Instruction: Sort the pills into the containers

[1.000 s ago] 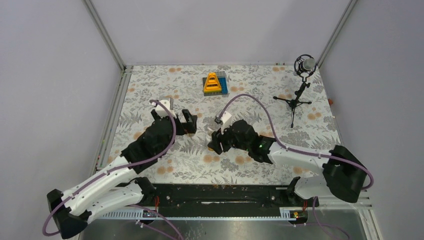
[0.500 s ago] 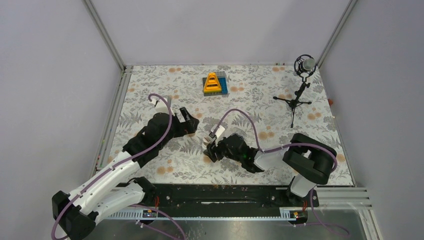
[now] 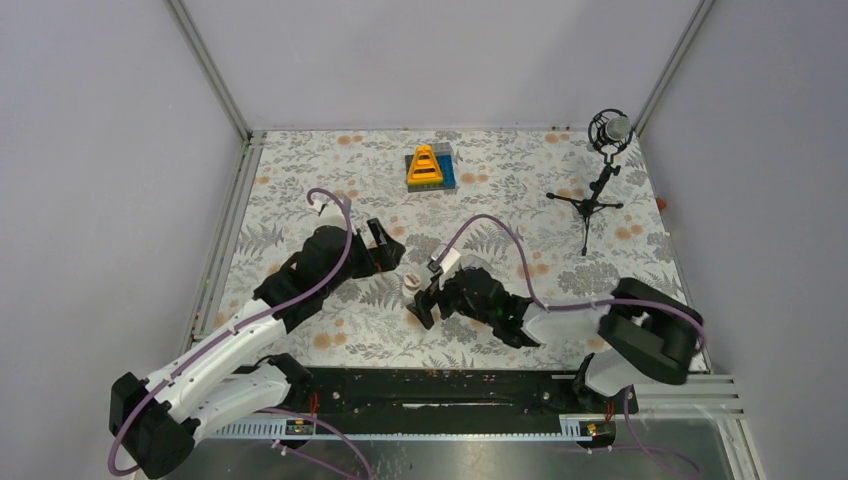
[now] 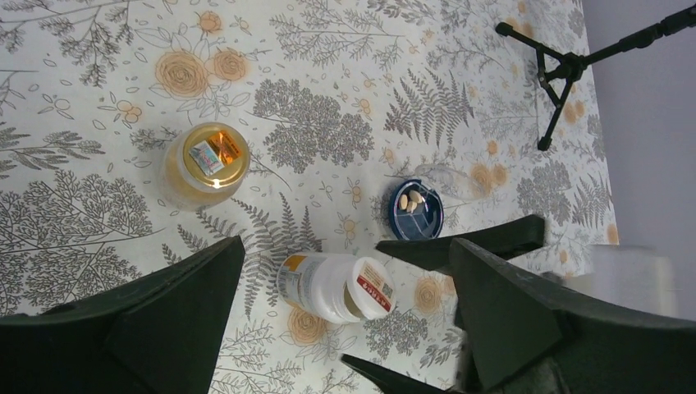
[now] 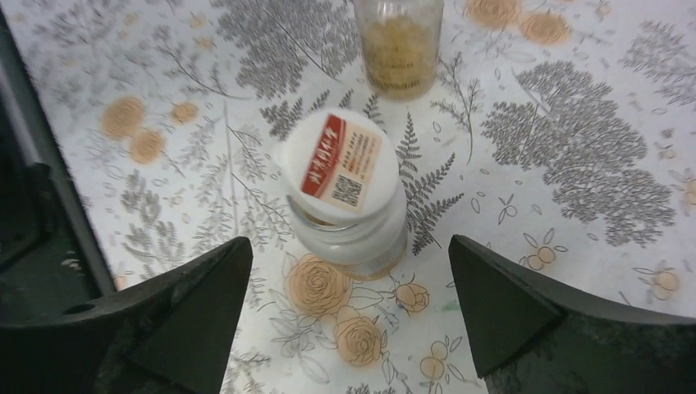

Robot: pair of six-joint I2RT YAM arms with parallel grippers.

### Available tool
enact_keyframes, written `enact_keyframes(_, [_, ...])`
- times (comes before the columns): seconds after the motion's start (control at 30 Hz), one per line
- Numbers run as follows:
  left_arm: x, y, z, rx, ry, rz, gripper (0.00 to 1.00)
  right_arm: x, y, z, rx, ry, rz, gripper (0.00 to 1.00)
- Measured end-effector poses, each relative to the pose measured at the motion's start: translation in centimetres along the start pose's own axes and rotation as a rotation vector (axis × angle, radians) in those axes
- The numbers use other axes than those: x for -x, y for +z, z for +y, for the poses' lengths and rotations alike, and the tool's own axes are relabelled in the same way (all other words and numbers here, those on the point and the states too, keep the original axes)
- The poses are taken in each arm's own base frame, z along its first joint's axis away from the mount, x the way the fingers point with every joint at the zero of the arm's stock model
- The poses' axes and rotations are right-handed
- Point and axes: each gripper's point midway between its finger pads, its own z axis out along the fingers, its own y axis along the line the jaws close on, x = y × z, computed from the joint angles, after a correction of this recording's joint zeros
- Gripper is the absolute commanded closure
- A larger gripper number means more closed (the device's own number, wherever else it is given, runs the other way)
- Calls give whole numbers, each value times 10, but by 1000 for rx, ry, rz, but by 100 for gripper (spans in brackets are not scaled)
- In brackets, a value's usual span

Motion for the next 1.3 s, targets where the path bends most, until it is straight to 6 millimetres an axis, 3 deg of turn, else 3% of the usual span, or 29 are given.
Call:
enact_keyframes(0.07, [-2, 0, 0, -12, -1, -3, 2, 17, -12, 3, 6, 7, -13, 1])
enact_keyframes(0.2, [-10, 1, 3, -25, -1, 11, 16, 42, -36, 12, 26, 46, -11, 4])
enact_keyframes(0.3, [-15, 6, 1, -31, -13, 37, 25, 42, -52, 16, 26, 110, 45, 14])
enact_keyframes(0.4, [-21, 13, 2, -33, -43, 56, 34, 38, -64, 15, -9, 205, 123, 32])
enact_keyframes(0.47, [-28, 17, 4, -39, -80, 68, 37, 39, -70, 15, -31, 280, 157, 37])
enact_keyframes(0.6, [-44, 24, 11, -33, -129, 109, 43, 48, -79, 12, -77, 434, 175, 30])
enact_keyframes(0.73, [-51, 28, 7, -54, -162, 131, 46, 58, -78, 4, -132, 591, 173, 29])
enact_keyframes(0.87, [-59, 29, 7, -77, -201, 147, 49, 53, -67, -7, -198, 719, 202, 31])
enact_keyframes(0.97, [-69, 27, 10, -79, -226, 169, 53, 47, -58, -7, -217, 771, 233, 36])
enact_keyframes(1.07, [-75, 26, 11, -83, -244, 188, 63, 44, -48, -4, -221, 819, 260, 42])
enact_keyframes(1.3, [-80, 19, 10, -117, -258, 197, 70, 34, -39, 1, -218, 885, 301, 47])
